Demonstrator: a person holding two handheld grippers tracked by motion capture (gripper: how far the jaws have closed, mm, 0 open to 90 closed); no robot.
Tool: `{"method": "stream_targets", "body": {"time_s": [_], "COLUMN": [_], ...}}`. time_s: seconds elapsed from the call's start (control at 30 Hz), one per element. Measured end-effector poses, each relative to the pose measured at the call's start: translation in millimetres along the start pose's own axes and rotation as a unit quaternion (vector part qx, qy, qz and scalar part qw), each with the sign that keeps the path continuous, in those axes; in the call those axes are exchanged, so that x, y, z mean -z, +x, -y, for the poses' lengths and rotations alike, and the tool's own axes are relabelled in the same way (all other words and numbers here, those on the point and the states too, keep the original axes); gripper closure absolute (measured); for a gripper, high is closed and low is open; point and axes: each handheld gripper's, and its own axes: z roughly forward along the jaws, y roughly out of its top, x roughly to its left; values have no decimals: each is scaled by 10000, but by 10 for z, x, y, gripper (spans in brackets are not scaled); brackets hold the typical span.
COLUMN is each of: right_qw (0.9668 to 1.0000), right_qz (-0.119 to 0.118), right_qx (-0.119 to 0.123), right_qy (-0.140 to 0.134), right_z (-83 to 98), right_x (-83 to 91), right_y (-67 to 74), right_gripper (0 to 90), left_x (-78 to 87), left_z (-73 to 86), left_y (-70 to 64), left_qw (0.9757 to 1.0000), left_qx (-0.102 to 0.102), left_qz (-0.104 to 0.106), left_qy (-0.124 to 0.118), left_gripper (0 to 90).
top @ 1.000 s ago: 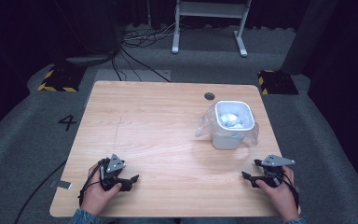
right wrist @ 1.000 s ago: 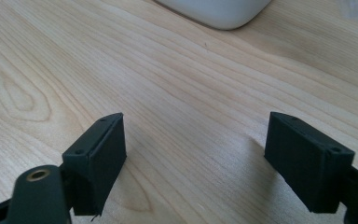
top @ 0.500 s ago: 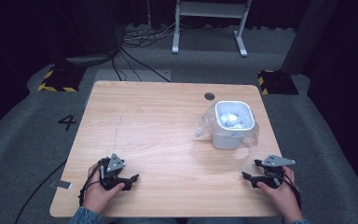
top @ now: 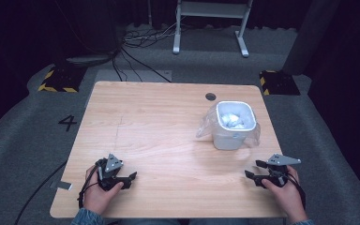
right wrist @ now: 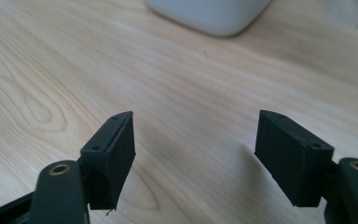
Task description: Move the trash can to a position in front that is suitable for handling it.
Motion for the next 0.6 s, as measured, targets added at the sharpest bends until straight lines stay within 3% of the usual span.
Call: {"method": "stream_targets", "body": {"time_s": [0.17,0.3,0.47,0.6], "right_qw": [9999,9999,9992,9984], "right_qz": [-4,-16,21,101], "right_qx": [109,59,-38,66], "right_qy": [-113,-156,-396,-546], "right_z": [-198,-282,-436,-600], "right_x": [135,195,310,407], "right_y": [-36,-54,-86,-99], "right_gripper": [277,277,276,274], "left_x": [35,69,117,131], "left_z": [23,13,8,10], "left_y": [-7,-3,-10,-18], "left_qw": [9999,9996,9998,9998], "left_qx": [-115,-155,-3,15], "left_qz": [-117,-221,-144,-157], "left_qy": [-24,-19,-98,-98], "left_gripper": [240,267,259,256]}}
